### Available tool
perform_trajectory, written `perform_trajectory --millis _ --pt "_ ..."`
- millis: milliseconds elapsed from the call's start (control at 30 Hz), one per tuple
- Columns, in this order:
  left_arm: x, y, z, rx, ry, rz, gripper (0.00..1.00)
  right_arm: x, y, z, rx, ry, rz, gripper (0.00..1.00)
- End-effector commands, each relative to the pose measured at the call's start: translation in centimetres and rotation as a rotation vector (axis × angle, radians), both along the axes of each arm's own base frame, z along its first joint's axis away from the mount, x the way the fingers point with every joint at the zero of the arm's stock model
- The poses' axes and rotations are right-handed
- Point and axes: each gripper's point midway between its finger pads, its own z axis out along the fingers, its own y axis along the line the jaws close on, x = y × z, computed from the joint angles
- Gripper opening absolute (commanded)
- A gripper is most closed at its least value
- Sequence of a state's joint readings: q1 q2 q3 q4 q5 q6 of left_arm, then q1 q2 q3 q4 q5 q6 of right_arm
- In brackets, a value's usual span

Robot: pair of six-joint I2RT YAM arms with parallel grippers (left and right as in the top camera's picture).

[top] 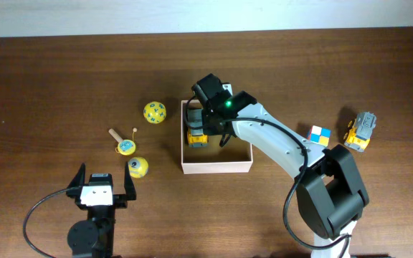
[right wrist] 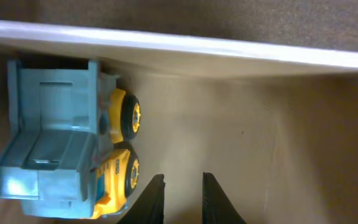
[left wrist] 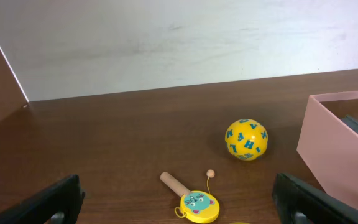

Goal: Pack container

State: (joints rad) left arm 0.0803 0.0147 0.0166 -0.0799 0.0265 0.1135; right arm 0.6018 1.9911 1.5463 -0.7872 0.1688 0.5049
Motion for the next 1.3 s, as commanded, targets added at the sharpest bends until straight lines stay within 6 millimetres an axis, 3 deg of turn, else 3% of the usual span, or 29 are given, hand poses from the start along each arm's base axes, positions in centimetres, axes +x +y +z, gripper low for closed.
perform_trajectory --millis 0,400,1267 --pt "0.0 -0.3 -0.3 0.014 0.005 -0.015 0.99 0.3 -0.7 -1.3 -0.03 0.007 -0.015 0.16" --pt "0.0 -0.3 -0.3 0.014 0.005 -0.015 0.99 0.1 1.5 -3.3 0.062 0.061 0.022 0.16" --pt "0.0 -0.3 -0.3 0.014 0.005 -0.015 0.99 -0.4 3.4 -3.1 0.156 0.095 0.055 0.16"
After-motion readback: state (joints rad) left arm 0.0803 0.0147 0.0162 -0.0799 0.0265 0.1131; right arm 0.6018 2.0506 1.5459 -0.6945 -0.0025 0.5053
